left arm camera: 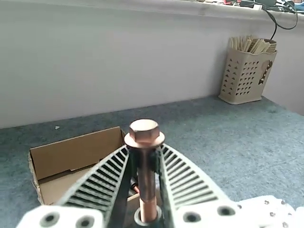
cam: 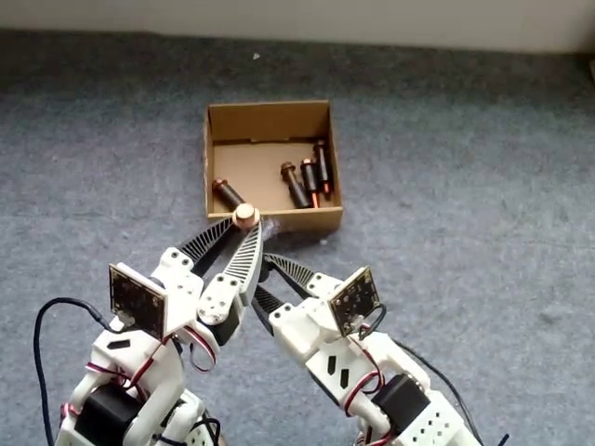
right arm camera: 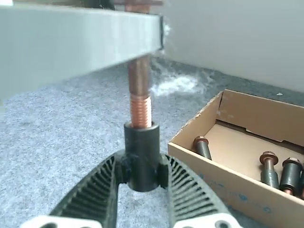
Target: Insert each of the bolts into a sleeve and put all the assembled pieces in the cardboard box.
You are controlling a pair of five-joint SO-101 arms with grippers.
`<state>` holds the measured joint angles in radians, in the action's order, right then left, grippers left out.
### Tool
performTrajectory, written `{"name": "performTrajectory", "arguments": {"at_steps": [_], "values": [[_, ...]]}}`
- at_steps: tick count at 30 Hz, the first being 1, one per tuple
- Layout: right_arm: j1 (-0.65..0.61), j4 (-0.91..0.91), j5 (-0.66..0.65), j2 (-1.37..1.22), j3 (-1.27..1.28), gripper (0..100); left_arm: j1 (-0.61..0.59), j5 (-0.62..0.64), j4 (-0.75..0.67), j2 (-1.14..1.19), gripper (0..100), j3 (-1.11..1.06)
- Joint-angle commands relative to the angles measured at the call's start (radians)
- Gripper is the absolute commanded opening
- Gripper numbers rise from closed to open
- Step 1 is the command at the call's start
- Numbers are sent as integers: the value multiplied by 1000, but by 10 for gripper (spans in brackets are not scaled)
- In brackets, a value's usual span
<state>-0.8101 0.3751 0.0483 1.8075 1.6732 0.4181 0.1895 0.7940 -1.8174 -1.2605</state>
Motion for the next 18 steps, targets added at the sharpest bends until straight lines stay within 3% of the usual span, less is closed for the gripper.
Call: {"name": "performTrajectory", "arguments": {"at_steps": [1, 7, 18], "values": [[50, -61, -2, 12, 151, 5, -21, 9, 63, -2, 26, 19], [47, -61, 0, 12, 151, 5, -28, 103, 163, 1, 212, 30], [48, -58, 0, 12, 151, 5, -108, 101, 167, 1, 207, 48]]}}
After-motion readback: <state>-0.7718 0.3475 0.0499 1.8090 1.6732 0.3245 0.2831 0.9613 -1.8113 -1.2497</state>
